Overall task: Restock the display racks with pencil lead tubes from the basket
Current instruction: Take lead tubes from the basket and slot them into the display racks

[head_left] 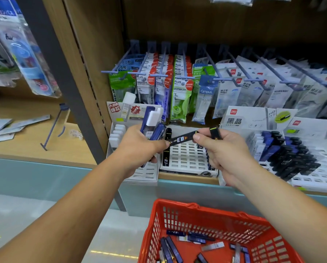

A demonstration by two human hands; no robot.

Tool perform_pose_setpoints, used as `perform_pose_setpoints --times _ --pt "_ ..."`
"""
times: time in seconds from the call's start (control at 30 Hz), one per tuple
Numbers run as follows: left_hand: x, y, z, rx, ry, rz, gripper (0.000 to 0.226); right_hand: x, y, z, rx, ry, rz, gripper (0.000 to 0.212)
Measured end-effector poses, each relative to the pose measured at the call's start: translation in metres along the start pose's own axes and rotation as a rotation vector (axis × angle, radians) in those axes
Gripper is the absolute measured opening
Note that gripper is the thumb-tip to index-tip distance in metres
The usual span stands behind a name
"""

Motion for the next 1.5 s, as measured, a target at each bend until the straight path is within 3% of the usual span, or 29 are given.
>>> perform_pose_setpoints --times 0.17,0.27,0.47,0.6,0.87,1.03,1.23,1.33,1.4,1.5 --pt "0.000 -0.005 0.002 0.028 -0.036 -0.001 0.019 0.001 0.011 -0.035 -0.279 0.289 0.165 0.010" --pt "0.004 0.002 -0.006 0.016 -0.014 0.030 0.019 0.007 -0.001 -0.049 -0.478 0.420 0.170 0.013" --pt "0.012 0.000 -0.029 -0.129 0.139 0.009 0.018 0.041 -0.037 -0.037 -0.796 0.431 0.183 0.006" --pt "0.017 -0.003 -0.035 -0.173 0.145 -0.038 0.017 0.048 -0.050 -0.035 -0.908 0.484 0.186 0.012" --pt "0.019 -0.002 -0.037 -0.218 0.131 -0.063 0.016 0.052 -0.051 -0.034 -0.986 0.509 0.141 0.013" --pt "0.019 -0.002 -0.038 -0.204 0.122 -0.071 0.017 0.051 -0.049 -0.036 -0.961 0.505 0.206 0.022" --pt "0.017 0.001 -0.037 -0.203 0.124 -0.059 0.025 0.052 -0.065 -0.038 -1.172 0.508 0.127 0.007" --pt "0.013 0.000 -0.032 -0.212 0.111 -0.062 0.019 0.050 -0.057 -0.037 -1.069 0.450 0.077 0.023" --pt "0.013 0.002 -0.031 -0.219 0.099 -0.052 0.021 0.044 -0.054 -0.035 -0.802 0.361 -0.038 0.032" --pt "0.013 0.003 -0.027 -0.231 0.083 -0.040 0.027 0.026 -0.060 -0.014 -0.277 -0.013 -0.335 0.041"
Point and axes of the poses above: each hand's wrist, its own x-axis towards the middle knuckle, its own y-axis out of the back of the hand, z = x × y, the point moved 9 cm from there along x, towards the middle knuckle, and after that the axes turned 15 degrees about -x, right-handed, at the moved point
